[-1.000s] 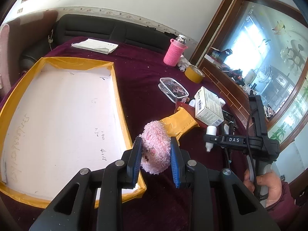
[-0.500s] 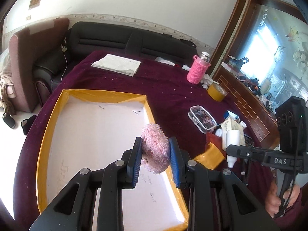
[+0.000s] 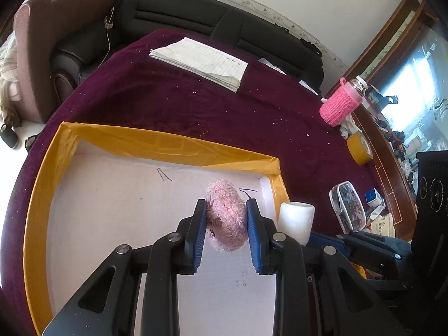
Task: Organize objects
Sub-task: 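Carry the plush into the yellow tray with the left gripper while the right gripper carries a white bottle there, then open both grippers to release plush and bottle, then withdraw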
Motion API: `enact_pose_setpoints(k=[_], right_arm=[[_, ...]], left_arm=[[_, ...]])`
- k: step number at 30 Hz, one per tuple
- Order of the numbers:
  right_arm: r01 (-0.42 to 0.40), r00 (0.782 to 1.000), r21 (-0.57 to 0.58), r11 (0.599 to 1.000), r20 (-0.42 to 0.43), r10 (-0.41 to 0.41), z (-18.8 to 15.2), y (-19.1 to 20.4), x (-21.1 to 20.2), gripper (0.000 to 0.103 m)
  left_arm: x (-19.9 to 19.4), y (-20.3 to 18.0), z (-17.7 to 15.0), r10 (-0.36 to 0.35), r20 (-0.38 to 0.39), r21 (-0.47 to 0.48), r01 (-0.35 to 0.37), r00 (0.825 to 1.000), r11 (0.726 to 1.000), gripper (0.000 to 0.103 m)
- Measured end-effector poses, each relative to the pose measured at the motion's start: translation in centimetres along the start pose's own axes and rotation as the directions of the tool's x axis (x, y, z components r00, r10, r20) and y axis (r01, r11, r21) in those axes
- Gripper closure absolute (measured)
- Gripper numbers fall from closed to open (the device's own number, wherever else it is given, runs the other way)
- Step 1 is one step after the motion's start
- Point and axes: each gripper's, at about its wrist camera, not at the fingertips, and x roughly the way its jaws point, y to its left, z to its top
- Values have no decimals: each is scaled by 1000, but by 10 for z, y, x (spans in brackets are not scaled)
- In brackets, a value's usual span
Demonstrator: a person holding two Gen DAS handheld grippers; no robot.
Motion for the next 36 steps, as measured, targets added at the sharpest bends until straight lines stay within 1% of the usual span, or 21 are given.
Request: enact_pose_setpoints(k=[4, 6, 7, 8, 9, 11, 13, 16, 19, 21, 22, 24, 26, 28, 29, 31, 32, 33, 34, 35, 36], right_arm=[[16, 1000, -3, 1000, 18, -16, 8, 1, 3, 79], [35, 999, 1, 999, 29, -35, 8, 0, 3, 77], [42, 999, 8, 999, 33, -42, 8, -1, 3, 73], [40, 998, 17, 999, 38, -40, 8, -3, 3, 69], [30, 999, 24, 999, 42, -31, 7, -4, 3, 68], [30, 998, 27, 999, 50, -31, 6, -4, 0, 68], [47, 996, 25, 999, 78, -49, 5, -3, -10, 68], [51, 991, 35, 998, 122, -54, 6, -5, -33, 68], [64, 980, 38, 997, 185, -70, 5, -7, -79, 68], [75, 972, 36, 997, 220, -81, 2, -6, -117, 68], [76, 968, 43, 996, 237, -84, 1, -6, -139, 68], [50, 962, 58, 997, 267, -64, -1, -5, -182, 67], [45, 954, 71, 996, 292, -64, -1, -3, -227, 57], [65, 940, 83, 994, 328, -89, 1, 4, -283, 56], [76, 935, 87, 993, 339, -101, 2, 6, -303, 56], [131, 915, 99, 986, 371, -159, 8, 16, -357, 56], [180, 897, 106, 978, 389, -208, 12, 23, -387, 56], [250, 873, 110, 962, 405, -274, 18, 31, -420, 56], [314, 842, 122, 942, 424, -335, 23, 39, -449, 56], [389, 794, 145, 910, 447, -411, 28, 48, -486, 56], [450, 748, 168, 877, 465, -473, 35, 59, -522, 54]], left_arm=[[5, 4, 4, -23, 16, -27, 23, 1000, 999, 79], [6, 5, 6, -17, 19, -32, 17, 1000, 999, 70], [6, 6, 7, -13, 19, -39, 14, 1000, 999, 67], [6, 8, 9, -16, 18, -53, 17, 1000, 998, 58], [5, 10, 10, -23, 19, -69, 25, 1000, 997, 51], [4, 12, 13, -18, 22, -83, 20, 1000, 996, 50], [0, 13, 15, -4, 28, -87, 7, 1000, 996, 50], [-21, 10, 13, 32, 64, -84, -26, 997, 996, 50], [-48, 1, -3, 62, 115, -52, -56, 991, 997, 48], [-60, -7, -25, 61, 147, -40, -55, 987, 998, 39], [-62, -9, -35, 55, 154, -43, -49, 986, 998, 39], [-59, -14, -58, 36, 138, -40, -31, 990, 999, 39], [-50, -17, -76, 19, 101, -31, -16, 995, 999, 39], [-43, -20, -88, 41, 54, -30, -39, 998, 999, 39], [-44, -24, -91, 51, 44, -14, -50, 998, 999, 39], [-50, -30, -95, 69, 44, 23, -70, 997, 997, 39], [-54, -34, -99, 76, 46, 54, -78, 996, 995, 39], [-57, -36, -102, 93, 52, 88, -98, 994, 991, 39], [-61, -36, -105, 114, 69, 105, -121, 991, 987, 39], [-66, -34, -105, 121, 82, 108, -129, 989, 986, 39], [-71, -30, -104, 108, 91, 95, -117, 990, 989, 39]])
